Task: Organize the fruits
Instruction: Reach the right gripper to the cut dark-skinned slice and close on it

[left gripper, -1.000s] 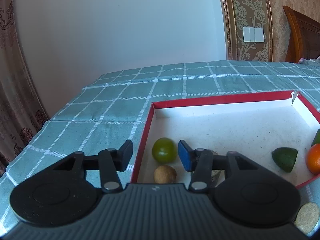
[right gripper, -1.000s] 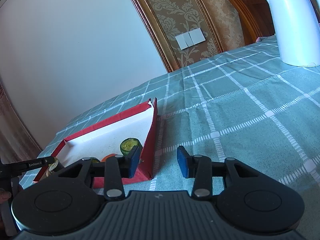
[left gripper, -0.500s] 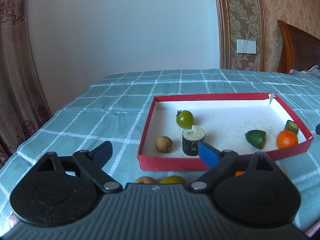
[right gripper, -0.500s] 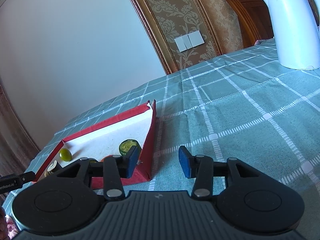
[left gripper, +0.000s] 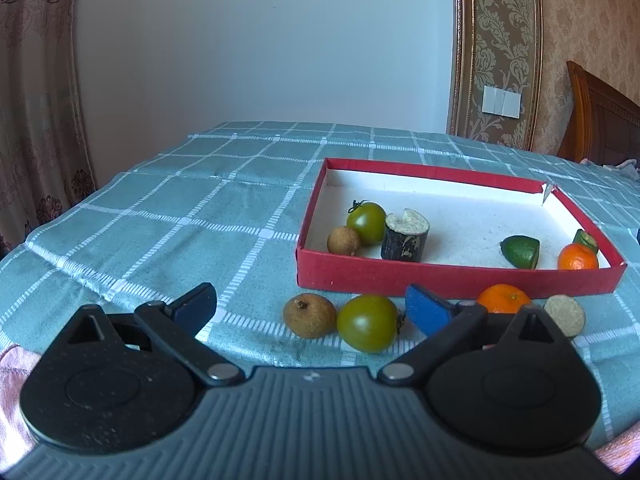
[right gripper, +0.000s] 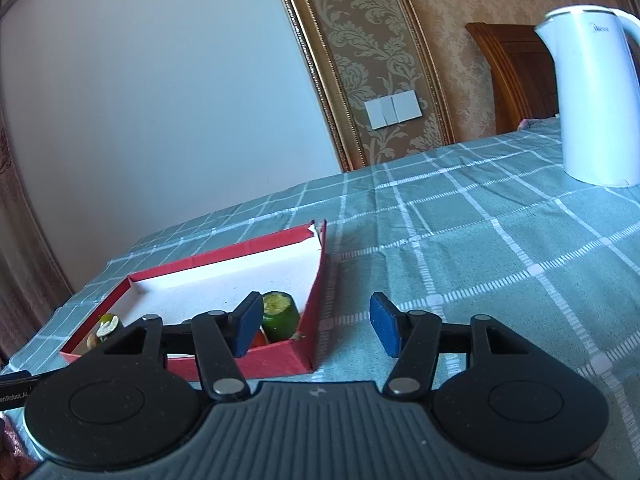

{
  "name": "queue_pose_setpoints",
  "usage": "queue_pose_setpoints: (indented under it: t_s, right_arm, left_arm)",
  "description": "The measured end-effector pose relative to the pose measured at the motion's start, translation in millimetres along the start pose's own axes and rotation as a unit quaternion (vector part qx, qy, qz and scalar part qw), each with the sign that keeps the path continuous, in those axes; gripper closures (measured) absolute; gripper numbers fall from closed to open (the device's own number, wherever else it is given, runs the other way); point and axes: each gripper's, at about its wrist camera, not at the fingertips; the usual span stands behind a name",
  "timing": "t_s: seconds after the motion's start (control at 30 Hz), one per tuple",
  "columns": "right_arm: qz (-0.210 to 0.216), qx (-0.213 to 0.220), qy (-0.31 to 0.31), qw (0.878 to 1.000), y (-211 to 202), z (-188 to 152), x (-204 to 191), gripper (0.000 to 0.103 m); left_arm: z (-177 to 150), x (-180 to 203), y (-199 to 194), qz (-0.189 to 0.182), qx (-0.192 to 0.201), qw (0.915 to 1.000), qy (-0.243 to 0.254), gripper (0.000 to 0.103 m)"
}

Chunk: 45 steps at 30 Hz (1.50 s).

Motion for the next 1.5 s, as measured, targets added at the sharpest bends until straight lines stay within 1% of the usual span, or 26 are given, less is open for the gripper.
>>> queue_pose_setpoints:
  t_s: [0.1, 0.17, 0.27, 0.4, 0.53, 0.67, 0.77, 0.9, 0.97, 1.03, 1.13, 1.33, 1.37, 1.43, 1.47, 1.5]
  right_arm:
    - [0.020, -0.009, -0.027, 0.999, -5, 3, -17, 0.045]
    - [0.037, -0.017, -0.057, 0.998, -8, 4, -34, 0.045]
    - [0.057, -0.027, -0.107, 0.992, -11, 2, -61, 0.045]
    - [0.074, -0.051, -0.146, 0.985, -9, -4, -85, 0.045]
    - [0.073, -0.073, -0.179, 0.978, -4, -13, -100, 0.045]
    - [0.068, -0.106, -0.209, 0.970, 6, -22, -107, 0.045]
    - [0.062, -0.120, -0.230, 0.964, 13, -29, -111, 0.045]
    - [0.070, -0.127, -0.231, 0.962, 18, -29, -117, 0.045]
    - [0.081, -0.130, -0.232, 0.961, 15, -30, -120, 0.045]
    - [0.089, -0.131, -0.243, 0.957, 12, -34, -126, 0.045]
    - [0.081, -0.133, -0.263, 0.952, 15, -40, -131, 0.045]
    - [0.065, -0.143, -0.278, 0.948, 32, -44, -135, 0.045]
    - [0.065, -0.145, -0.279, 0.947, 34, -45, -136, 0.046]
    - [0.067, -0.151, -0.281, 0.945, 39, -47, -135, 0.054]
    - [0.071, -0.155, -0.281, 0.945, 40, -48, -134, 0.057]
    - [0.076, -0.156, -0.279, 0.945, 40, -48, -134, 0.062]
  left_arm:
    - [-1, -1, -2, -0.002, 0.006, 1.0000, -0.002, 0.003]
    - [-1, -1, -3, -0.003, 0.007, 1.0000, -0.002, 0.003]
    - [-1, -3, -3, -0.006, 0.008, 0.9999, -0.006, 0.002]
    - [-2, -7, -4, -0.012, 0.007, 0.9998, -0.017, 0.002]
    - [-1, -10, -3, -0.017, 0.006, 0.9995, -0.026, 0.002]
    - [-1, -12, -4, -0.021, 0.007, 0.9992, -0.032, 0.002]
    - [-1, -13, -4, -0.025, 0.008, 0.9991, -0.034, 0.002]
    - [-1, -15, -4, -0.030, 0.006, 0.9987, -0.041, 0.002]
    - [-1, -17, -3, -0.033, 0.004, 0.9984, -0.046, 0.002]
    - [-1, -18, -2, -0.036, 0.002, 0.9982, -0.048, 0.002]
    - [-1, -17, -2, -0.036, 0.003, 0.9983, -0.047, 0.002]
    - [-1, -17, -3, -0.036, 0.001, 0.9982, -0.048, 0.002]
    - [-1, -17, -3, -0.036, 0.000, 0.9982, -0.047, 0.002]
    - [-1, -17, -3, -0.036, 0.000, 0.9982, -0.047, 0.002]
    - [-1, -17, -3, -0.036, 0.000, 0.9982, -0.047, 0.002]
    - [-1, -17, -3, -0.036, 0.000, 0.9982, -0.047, 0.002]
Point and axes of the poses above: each gripper's, at about its wrist camera, not at the fingertips, and y roughly the way its jaws point, x to its right, z to its top, and after that the axes turned 4 degrees about -x, right-handed
